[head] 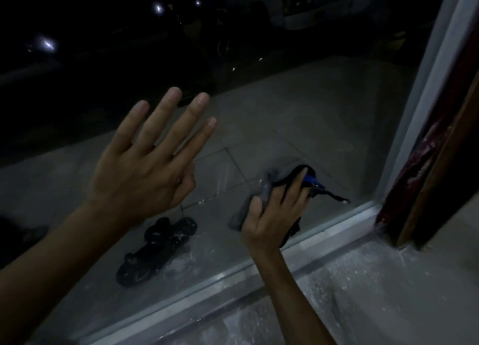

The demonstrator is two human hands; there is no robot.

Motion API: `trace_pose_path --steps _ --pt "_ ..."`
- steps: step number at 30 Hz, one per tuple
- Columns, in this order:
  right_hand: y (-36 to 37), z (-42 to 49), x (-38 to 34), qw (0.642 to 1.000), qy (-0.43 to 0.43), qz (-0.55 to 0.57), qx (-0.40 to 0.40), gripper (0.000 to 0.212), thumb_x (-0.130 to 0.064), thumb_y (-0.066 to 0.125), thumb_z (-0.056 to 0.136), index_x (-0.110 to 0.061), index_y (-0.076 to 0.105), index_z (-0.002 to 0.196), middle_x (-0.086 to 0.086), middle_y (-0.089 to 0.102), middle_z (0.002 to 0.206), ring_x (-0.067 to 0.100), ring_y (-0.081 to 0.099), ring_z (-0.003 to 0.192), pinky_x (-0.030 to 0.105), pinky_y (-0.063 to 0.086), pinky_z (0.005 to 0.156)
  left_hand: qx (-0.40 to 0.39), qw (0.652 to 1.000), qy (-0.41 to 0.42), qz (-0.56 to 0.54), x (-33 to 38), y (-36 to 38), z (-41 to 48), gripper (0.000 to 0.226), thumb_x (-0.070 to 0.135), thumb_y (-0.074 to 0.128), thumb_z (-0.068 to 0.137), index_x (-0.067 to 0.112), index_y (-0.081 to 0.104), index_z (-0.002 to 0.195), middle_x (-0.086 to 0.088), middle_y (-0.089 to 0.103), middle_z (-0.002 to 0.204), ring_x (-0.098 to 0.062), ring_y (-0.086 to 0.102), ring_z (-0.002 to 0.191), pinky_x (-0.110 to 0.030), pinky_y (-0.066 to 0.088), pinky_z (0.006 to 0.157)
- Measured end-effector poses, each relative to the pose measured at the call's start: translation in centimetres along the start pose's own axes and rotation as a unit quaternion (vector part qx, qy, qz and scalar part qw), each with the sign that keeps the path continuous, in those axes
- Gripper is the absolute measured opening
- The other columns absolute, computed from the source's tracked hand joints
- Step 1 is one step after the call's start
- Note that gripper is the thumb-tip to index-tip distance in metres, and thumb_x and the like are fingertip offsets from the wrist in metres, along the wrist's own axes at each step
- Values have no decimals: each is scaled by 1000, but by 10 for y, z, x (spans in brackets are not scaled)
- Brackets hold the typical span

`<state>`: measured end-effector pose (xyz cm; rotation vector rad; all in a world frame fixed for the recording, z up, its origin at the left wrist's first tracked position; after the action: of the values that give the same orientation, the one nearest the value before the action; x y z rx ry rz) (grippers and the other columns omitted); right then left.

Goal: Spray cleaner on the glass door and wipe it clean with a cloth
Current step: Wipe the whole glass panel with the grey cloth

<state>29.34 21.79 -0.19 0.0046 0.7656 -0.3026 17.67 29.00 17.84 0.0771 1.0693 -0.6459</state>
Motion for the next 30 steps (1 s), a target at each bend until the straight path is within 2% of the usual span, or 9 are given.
trace_pose_path --steps 4,7,9,11,15,19,25,28,30 --pt "0 36 -50 992 112 31 51 56 -48 11 102 -21 16 151 17 24 156 37 25 142 55 23 112 1 1000 3 -9 -3 -1 -2 59 31 37 93 8 30 148 -17 30 152 -36 23 140 -47 19 113" --pt "7 21 -81 1000 1 21 2 56 -48 14 101 -18 32 145 13 23 158 39 28 141 58 20 113 10 1000 5 -29 -5 -3 -3 57 29 36 94 7 33 146 -17 31 151 -35 25 139 -47 20 113" --pt "12 -2 -70 994 -99 3 -42 55 -49 16 101 -25 27 149 4 11 162 37 26 140 62 20 112 11 999 -2 -50 -5 -5 -4 56 27 38 93 7 35 146 -17 32 151 -35 26 139 -47 21 113" --pt "10 -13 -46 989 -139 -21 -52 56 -51 15 101 -29 19 152 -2 1 164 38 28 137 67 24 107 10 998 -25 -64 -5 -7 -10 56 26 40 92 8 35 146 -16 29 152 -34 25 140 -46 20 114" --pt "-3 3 -32 995 -89 -22 -28 57 -48 17 102 -24 15 154 14 15 160 44 26 138 68 26 104 -10 994 -90 -60 -3 -4 -40 60 26 42 90 11 31 148 -15 24 154 -33 18 143 -45 14 116" --pt "2 26 -81 1000 22 -3 22 58 -46 15 101 -11 27 146 25 30 152 44 30 138 62 28 106 -23 989 -128 -64 -5 -1 -76 64 28 43 90 14 26 150 -12 11 158 -29 5 147 -45 11 117" --pt "15 -26 -71 965 -252 -38 -57 48 -49 17 101 -28 28 142 -4 -1 164 35 20 140 70 19 108 22 969 -225 -104 1 -6 -108 62 25 50 87 14 33 145 -15 25 152 -27 10 146 -43 14 117" --pt "7 -19 -57 967 -247 -45 -29 49 -47 20 101 -30 24 146 -5 -2 164 34 16 145 67 13 112 30 962 -253 -104 2 -8 -132 66 24 51 84 15 31 146 -10 13 159 -27 10 147 -42 13 118" --pt "6 -7 -68 980 -195 -39 -13 53 -45 19 101 -22 27 148 2 6 163 38 20 142 65 14 113 39 957 -267 -103 2 -7 -147 67 24 52 83 15 32 146 -6 7 160 -28 11 147 -43 13 118"
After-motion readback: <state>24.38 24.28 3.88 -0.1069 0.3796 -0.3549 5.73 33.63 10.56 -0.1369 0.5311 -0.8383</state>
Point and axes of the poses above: each hand's wrist, its own z-axis towards the middle knuckle, its own y-axis out of the palm, x = y × z, the point moved 5 cm from there along z, towards the middle knuckle
